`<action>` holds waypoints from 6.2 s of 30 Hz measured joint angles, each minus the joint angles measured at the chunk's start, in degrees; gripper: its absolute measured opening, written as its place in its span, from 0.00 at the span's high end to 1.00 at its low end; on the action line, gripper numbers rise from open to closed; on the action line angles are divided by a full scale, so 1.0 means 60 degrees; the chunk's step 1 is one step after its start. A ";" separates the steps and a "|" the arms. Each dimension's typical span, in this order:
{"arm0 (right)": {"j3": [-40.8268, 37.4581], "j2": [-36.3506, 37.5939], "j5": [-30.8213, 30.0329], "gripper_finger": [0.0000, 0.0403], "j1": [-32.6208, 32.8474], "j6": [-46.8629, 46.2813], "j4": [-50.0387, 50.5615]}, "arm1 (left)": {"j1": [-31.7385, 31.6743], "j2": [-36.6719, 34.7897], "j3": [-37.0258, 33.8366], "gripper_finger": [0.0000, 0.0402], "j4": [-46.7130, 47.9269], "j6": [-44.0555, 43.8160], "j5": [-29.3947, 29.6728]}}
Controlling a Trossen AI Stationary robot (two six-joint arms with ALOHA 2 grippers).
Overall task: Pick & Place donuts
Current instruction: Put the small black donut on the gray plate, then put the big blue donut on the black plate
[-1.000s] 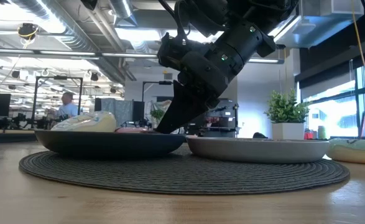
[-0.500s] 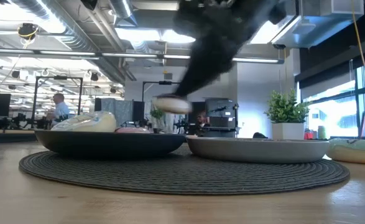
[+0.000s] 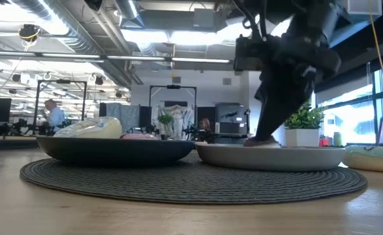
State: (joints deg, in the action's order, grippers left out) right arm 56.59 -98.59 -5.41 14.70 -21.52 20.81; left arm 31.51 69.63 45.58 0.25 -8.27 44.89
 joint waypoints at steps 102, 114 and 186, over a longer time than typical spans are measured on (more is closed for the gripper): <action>0.0806 0.1169 -0.9636 0.96 0.1945 0.2177 -0.1019 | -0.0700 0.4395 0.2707 0.60 -0.2855 0.0846 0.3232; 0.0807 0.0583 -1.0308 0.96 0.2035 0.4133 -0.3623 | -0.1038 0.4663 0.2703 0.60 -0.2787 -0.0149 0.3992; 0.0800 0.2663 -0.8378 0.42 0.3832 -0.0610 0.1379 | -0.2665 0.4581 0.2692 0.96 0.4437 -0.6319 -0.5224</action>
State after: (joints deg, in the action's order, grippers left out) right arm 61.39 -82.61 -55.68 37.69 -25.18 29.08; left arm 15.52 97.11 61.73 26.88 -46.19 13.55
